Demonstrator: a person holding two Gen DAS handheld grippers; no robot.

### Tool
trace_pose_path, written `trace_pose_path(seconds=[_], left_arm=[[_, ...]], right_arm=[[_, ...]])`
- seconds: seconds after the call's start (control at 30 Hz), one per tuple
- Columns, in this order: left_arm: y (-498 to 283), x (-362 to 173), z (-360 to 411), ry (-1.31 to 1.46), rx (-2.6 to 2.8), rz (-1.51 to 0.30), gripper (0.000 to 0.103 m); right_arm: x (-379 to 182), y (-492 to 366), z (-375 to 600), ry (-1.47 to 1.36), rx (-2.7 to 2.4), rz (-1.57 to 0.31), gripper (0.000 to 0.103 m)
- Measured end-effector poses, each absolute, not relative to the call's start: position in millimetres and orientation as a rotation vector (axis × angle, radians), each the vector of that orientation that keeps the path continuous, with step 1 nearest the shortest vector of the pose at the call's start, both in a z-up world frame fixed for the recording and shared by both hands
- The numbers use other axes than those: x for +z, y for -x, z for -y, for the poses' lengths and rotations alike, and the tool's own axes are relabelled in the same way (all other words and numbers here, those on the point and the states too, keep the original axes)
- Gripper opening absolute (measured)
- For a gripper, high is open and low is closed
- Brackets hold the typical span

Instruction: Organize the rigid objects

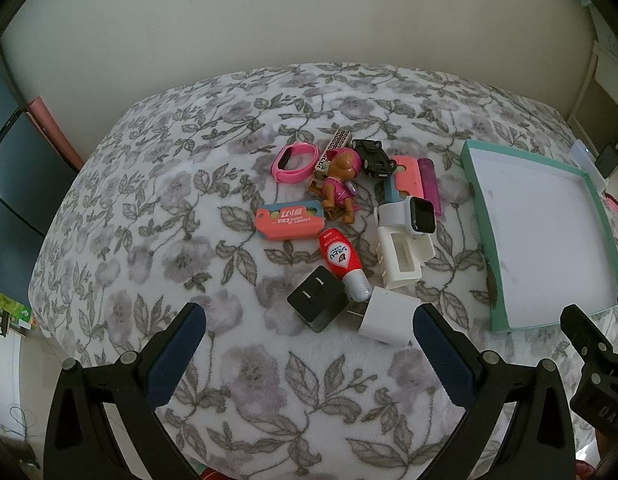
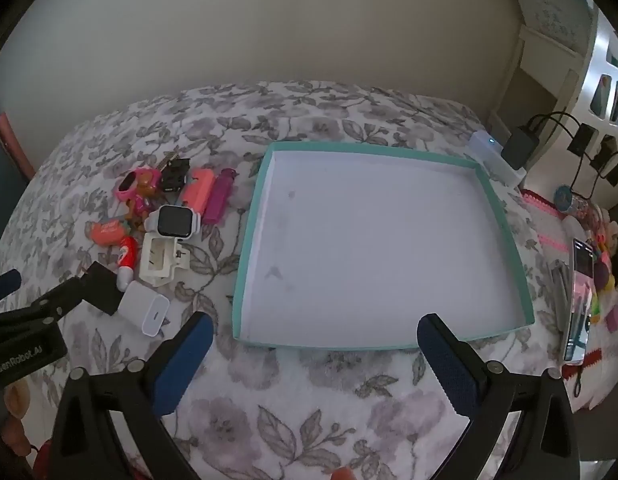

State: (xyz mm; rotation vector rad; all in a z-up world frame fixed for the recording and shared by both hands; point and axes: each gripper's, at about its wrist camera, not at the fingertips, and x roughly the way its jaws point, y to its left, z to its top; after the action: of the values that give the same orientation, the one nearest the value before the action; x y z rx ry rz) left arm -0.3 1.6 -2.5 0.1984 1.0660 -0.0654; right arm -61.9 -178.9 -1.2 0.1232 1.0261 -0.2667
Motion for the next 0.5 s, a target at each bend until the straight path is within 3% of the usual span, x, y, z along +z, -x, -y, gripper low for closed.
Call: trace_pose_path(seconds=[0.5], left_arm=[[0.6,-3.1,-3.5,-0.199,-0.063,-1.066,0.103]], right_arm=[[2.4,61.4,179.2,-0.126,-0.256,-1.033,0.103]])
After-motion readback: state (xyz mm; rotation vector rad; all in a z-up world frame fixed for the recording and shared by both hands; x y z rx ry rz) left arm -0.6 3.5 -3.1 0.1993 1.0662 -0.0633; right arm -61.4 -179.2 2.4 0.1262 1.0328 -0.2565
